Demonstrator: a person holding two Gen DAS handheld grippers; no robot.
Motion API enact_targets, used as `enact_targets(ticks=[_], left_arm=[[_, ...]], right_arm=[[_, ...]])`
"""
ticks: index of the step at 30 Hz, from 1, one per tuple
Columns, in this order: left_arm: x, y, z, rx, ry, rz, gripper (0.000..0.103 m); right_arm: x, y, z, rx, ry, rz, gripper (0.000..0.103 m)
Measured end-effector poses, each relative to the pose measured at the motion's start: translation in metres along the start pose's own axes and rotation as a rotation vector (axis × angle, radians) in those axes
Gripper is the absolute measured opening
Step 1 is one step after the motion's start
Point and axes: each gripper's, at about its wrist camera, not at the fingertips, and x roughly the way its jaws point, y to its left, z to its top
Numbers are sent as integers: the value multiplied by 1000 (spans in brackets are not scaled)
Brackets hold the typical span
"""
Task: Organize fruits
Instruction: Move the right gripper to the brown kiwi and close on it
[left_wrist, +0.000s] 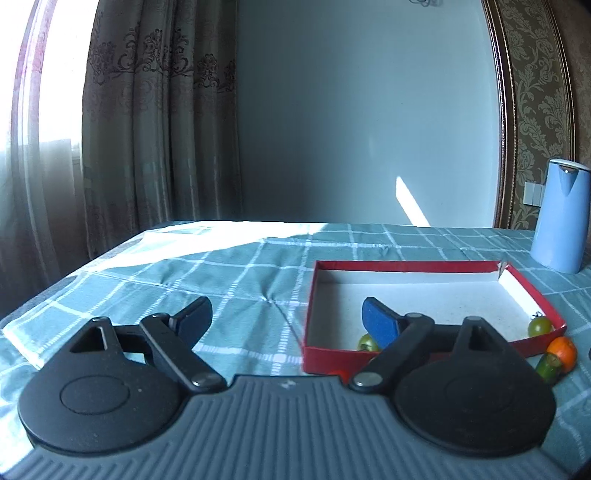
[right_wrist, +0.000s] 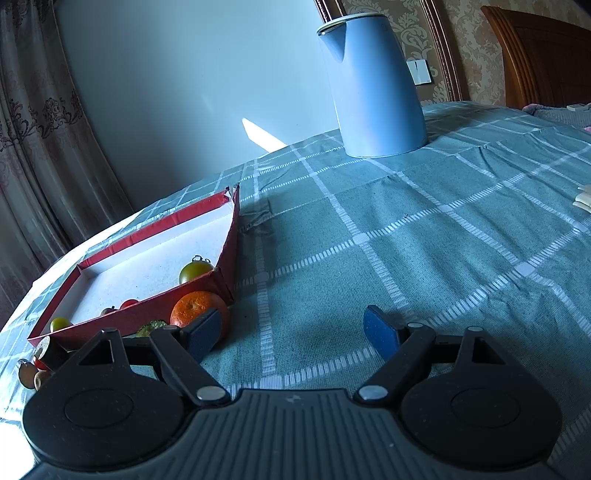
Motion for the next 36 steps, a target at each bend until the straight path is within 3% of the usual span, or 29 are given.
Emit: enact_targets(ticks=[9, 16, 23, 31, 36], left_arm=[[11, 44, -23, -62, 66, 106, 95], [24, 64, -29, -159, 153, 49, 96], [25, 66, -31, -184, 157, 17, 98], [35, 77, -34, -247, 209, -16, 98], [32, 77, -34, -248, 196, -28, 98]], right_arm=[[-15, 13, -3, -79, -73, 40, 84], [-36, 68, -18, -223, -100, 155, 84], [-50, 147, -41, -404, -80, 296, 84], [-33, 206, -67, -577, -7, 294, 84], [-15, 224, -71, -609, 53, 289, 84]])
